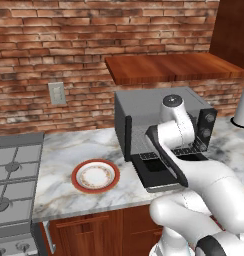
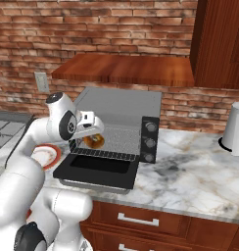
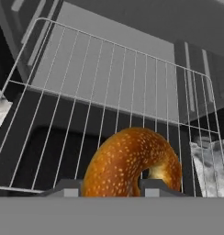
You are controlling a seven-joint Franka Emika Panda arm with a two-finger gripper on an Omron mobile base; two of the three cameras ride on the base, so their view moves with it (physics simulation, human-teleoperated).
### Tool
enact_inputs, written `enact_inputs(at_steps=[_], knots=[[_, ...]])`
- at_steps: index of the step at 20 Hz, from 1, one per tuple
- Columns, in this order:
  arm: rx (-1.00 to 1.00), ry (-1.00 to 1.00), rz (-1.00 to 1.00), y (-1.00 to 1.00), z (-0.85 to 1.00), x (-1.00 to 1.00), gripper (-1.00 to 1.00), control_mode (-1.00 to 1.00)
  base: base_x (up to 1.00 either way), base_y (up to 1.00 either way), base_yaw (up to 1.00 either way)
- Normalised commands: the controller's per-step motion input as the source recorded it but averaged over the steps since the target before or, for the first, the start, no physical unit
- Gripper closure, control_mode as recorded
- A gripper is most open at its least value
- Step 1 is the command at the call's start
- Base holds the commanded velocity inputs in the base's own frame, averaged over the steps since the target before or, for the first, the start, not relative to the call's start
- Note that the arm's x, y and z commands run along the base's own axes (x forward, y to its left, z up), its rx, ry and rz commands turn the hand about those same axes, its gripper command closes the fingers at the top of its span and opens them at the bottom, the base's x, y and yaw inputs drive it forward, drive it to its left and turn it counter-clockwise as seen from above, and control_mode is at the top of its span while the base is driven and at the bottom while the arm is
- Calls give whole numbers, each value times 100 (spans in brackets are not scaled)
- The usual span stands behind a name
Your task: Pick up the bagel from the plate, place it on the toaster oven rack, close the door, and set the timer.
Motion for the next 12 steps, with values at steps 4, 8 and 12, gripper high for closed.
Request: enact_inputs(at_steps=[4, 8, 12], knots=[[0, 0, 0, -20, -9, 38, 100, -100, 0, 0, 0], [2, 0, 0, -6, -10, 46, 100, -100, 0, 0, 0], [1, 0, 0, -2, -21, 40, 100, -100, 0, 0, 0]])
